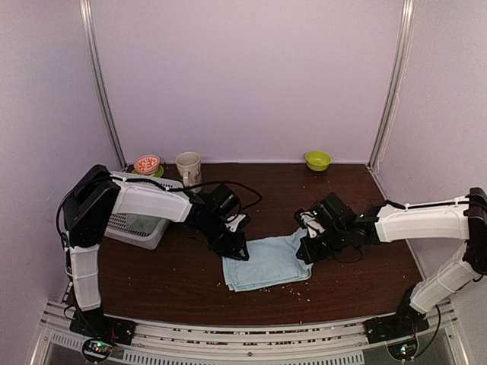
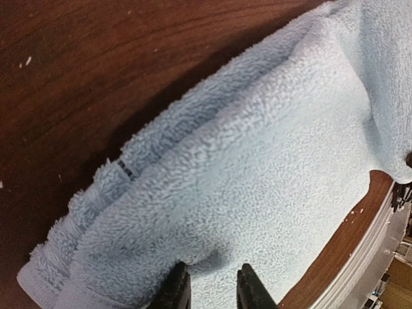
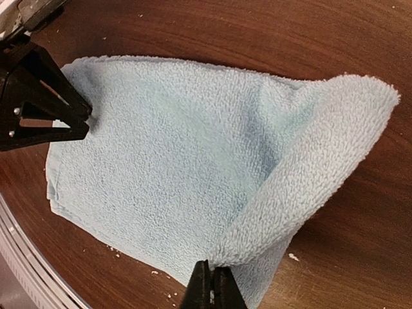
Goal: Roll the towels
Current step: Roll the towel at the center of the board.
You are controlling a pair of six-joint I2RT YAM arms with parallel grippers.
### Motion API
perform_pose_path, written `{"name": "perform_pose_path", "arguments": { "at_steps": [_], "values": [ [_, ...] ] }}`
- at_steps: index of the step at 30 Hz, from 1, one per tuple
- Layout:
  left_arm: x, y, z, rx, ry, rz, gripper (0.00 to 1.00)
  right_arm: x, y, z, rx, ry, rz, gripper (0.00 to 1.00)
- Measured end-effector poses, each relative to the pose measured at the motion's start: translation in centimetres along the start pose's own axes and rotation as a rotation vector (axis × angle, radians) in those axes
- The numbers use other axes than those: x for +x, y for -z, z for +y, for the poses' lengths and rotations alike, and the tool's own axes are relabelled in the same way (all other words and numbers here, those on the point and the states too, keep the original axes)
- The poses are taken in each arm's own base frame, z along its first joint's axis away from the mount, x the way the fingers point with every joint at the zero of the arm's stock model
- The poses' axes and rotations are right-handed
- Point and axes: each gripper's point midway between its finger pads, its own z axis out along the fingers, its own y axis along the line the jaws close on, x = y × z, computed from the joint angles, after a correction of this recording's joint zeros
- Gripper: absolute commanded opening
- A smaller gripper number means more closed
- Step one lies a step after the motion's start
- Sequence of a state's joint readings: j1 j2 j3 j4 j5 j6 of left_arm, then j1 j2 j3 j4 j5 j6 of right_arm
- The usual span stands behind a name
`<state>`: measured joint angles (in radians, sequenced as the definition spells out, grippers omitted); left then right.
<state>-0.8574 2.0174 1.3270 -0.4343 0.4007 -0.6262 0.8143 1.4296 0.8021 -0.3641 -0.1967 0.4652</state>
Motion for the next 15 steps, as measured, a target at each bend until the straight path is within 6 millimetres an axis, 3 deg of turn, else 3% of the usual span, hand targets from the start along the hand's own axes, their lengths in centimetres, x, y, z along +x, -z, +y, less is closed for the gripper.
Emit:
{"name": "perform_pose_path", "arguments": {
  "at_steps": [7,15],
  "values": [
    [0.5,-0.4,0.6,-0.007,0.016,0.006,0.00,1.5,-1.6,1.2,-0.032,0.045,0.061,0.00],
    [0.7,-0.6,0.8,-0.008,0.025,0.008,0.00,1.5,-2.3,3.0,-0.082,0.065,0.077,0.00]
  ]
}}
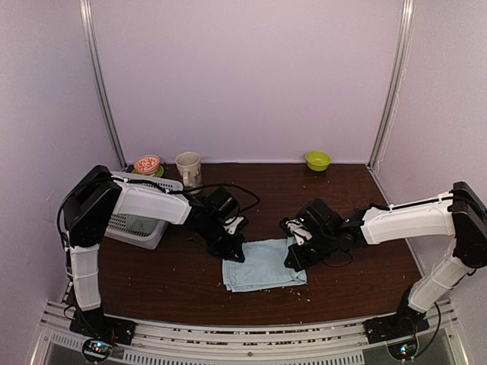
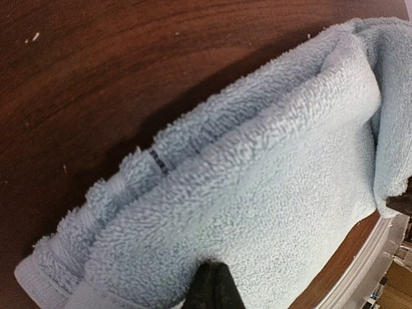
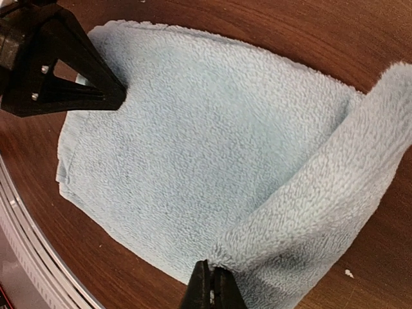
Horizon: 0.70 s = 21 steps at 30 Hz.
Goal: Roll the towels
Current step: Roll the towel at the center of the board.
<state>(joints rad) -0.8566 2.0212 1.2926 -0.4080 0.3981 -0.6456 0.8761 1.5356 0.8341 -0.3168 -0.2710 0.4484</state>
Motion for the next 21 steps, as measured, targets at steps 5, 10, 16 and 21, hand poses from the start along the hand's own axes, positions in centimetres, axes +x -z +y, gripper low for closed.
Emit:
{"name": "perform_pose_path", "arguments": {
  "at_steps": [5,10,16,21],
  "values": [
    [0.0,-0.1,0.0,0.005,-0.002,-0.004,0.00,-0.5,-0.8,0.9,-0.023,0.010,0.004,0.00],
    [-0.1,0.0,-0.1,0.009,-0.008,-0.005,0.18,0.8,-2.4,0.2,-0.014,-0.002,0.048,0.14],
    [-0.3,1.0,-0.8,0.014,-0.033,-0.011,0.30,0.8,-2.8,0.7,-0.063,-0.029,0.023,0.41],
    [-1.9,2.9,-3.0,0.060,-0.071,-0.061,0.30,0.8,-2.7,1.1,-0.103,-0.052,-0.012,0.47]
  ]
}}
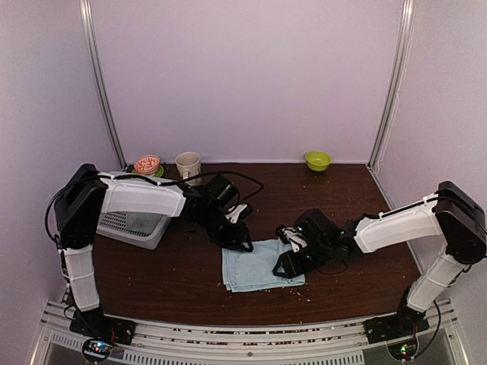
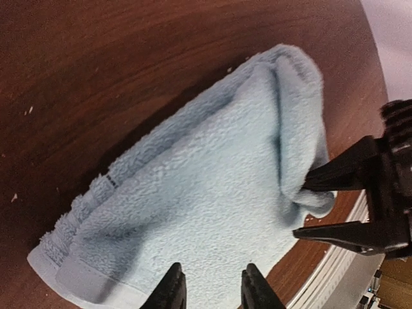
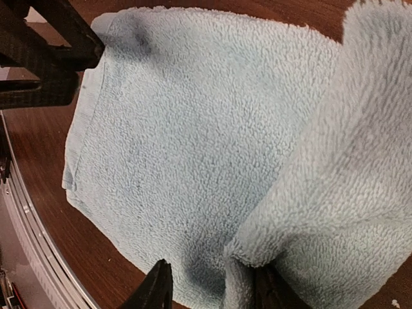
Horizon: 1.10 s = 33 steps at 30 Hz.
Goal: Roll the towels
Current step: Roll the towel at the center of the board.
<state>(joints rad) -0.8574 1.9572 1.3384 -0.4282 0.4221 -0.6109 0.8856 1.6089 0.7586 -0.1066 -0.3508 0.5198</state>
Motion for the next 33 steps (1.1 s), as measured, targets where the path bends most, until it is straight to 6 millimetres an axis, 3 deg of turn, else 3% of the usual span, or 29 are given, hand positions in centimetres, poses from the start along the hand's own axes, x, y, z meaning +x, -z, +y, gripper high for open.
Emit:
{"name": "perform_pose_path", "arguments": {
  "at_steps": [8,13,22,29,33],
  "values": [
    [-3.3,1.2,-4.4,0.181,-0.038,-0.102,0.25,-0.1,0.3,-0.1,-0.050,-0.023,-0.070,0.51],
    [-5.2,1.0,-6.4,0.295,-0.033,-0.153,0.22,-0.1,0.5,-0.2,-0.061,-0.034,-0.092,0.51],
    [-6.4,-2.4,-7.0,0.388,0.024,-0.125,0.21,-0.2,0.5,-0.3,-0.066,-0.047,-0.100,0.51],
    [-6.6,-4.4,-7.3,0.400,0.044,-0.100,0.31,-0.2,0.5,-0.3,-0.066,-0.047,-0.100,0.51],
    [-6.9,-5.3,-7.1,0.394,0.054,-0.088,0.32,-0.2,0.5,-0.3,-0.066,-0.047,-0.100,0.51]
  ]
}}
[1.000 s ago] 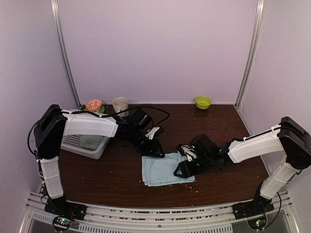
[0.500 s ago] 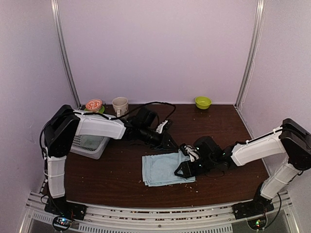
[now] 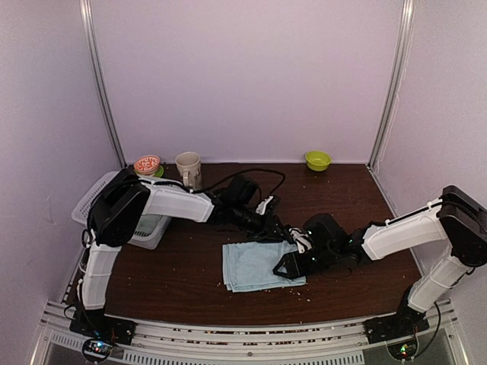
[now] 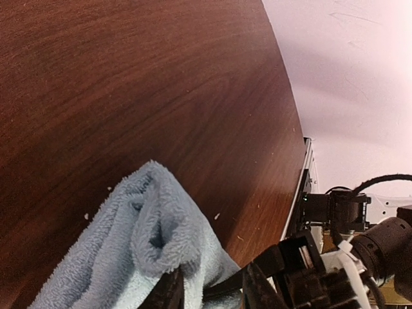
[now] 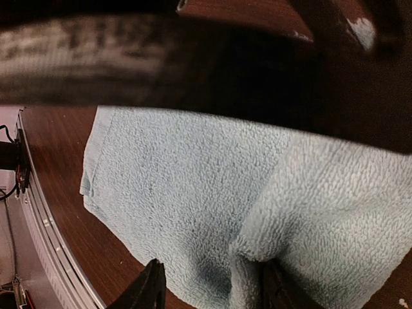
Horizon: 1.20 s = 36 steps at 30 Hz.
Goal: Roll the towels
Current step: Roll the towel at the center of the board.
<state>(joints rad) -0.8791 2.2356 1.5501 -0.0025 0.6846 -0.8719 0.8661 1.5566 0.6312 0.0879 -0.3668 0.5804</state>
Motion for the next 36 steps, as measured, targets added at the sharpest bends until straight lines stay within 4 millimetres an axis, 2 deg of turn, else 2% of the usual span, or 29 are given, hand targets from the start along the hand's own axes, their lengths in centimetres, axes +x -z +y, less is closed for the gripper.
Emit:
{"name": "perform_pose_path", "arguments": {
  "at_steps": [10,16,20,23,26,28,32,36],
  "values": [
    [1.2,-2.1,3.5,-0.046,0.106,0.048,0.30,0.1,0.3,0.0,0.003,-0.001,0.003,0.54],
    [1.1,-2.4,3.8,-0.061,0.151,0.055,0.22,0.4,1.8,0.0,0.025,-0.004,0.017,0.55],
    [1.0,-2.3,4.1,-0.076,0.168,0.053,0.17,-0.5,3.4,0.7,0.035,0.010,0.007,0.54],
    [1.0,-2.3,4.3,-0.084,0.173,0.051,0.13,-1.7,4.7,1.3,0.048,0.023,-0.033,0.47],
    [1.1,-2.3,4.5,-0.094,0.178,0.049,0.11,-2.5,5.3,1.0,0.082,0.017,-0.060,0.27],
    [1.1,-2.3,4.6,-0.099,0.179,0.048,0.10,-2.3,5.1,0.4,0.108,0.009,-0.047,0.21],
    [1.1,-2.2,4.8,-0.116,0.170,0.046,0.09,-0.8,3.7,-0.8,0.140,-0.016,0.020,0.17],
    [1.2,-1.8,4.8,-0.138,0.163,0.045,0.07,0.7,2.3,-1.0,0.148,-0.014,0.089,0.17]
  ]
}}
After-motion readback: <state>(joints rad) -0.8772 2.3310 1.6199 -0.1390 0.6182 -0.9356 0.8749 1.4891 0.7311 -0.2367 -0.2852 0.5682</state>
